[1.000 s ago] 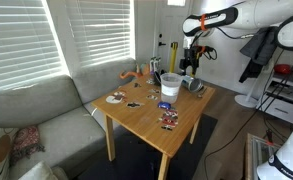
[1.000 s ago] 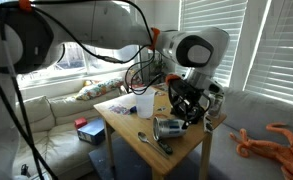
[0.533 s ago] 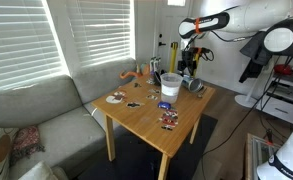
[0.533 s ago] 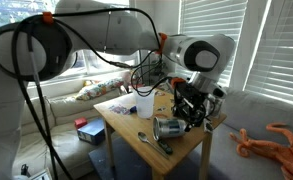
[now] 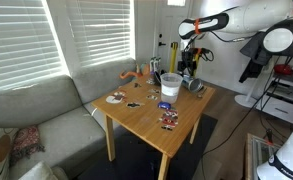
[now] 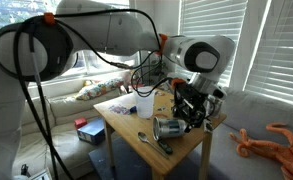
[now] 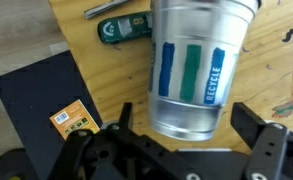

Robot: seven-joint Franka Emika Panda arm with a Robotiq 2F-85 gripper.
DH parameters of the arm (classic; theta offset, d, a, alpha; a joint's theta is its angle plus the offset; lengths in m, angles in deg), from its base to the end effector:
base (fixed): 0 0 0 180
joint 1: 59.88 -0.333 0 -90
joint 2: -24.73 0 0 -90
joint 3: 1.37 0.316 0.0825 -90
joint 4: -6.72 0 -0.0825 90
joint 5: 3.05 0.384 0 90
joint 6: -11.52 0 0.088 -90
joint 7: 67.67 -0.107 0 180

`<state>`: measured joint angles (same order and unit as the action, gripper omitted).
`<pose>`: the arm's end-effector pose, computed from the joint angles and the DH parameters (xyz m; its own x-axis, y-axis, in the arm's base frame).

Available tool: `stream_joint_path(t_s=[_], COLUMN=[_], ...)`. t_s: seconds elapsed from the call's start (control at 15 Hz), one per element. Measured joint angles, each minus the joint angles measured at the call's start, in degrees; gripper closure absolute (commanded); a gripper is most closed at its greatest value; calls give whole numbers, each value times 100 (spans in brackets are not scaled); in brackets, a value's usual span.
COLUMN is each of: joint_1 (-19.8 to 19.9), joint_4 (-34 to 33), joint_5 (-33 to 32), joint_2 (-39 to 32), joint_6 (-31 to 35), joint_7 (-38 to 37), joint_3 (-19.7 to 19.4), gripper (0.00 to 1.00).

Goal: Place the silver cup upside down in the clear cup and put the silver spoon in the clear cup.

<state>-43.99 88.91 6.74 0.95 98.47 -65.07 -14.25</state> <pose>0.5822 -0.2735 0.4382 0.8528 -0.4187 -0.3121 -0.4651 -0.8808 -0.0889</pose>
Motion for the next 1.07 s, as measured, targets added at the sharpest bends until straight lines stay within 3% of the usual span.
stream_joint_path(t_s=[0.87, 0.93, 1.07], joint_1=[148, 167, 205], joint_4=[-69, -94, -167], joint_5=[46, 74, 136], joint_2=[-404, -437, -494], joint_6=[-204, -272, -430], joint_7=[-85, -114, -208], joint_3=[16, 17, 17], gripper=[2, 18, 33])
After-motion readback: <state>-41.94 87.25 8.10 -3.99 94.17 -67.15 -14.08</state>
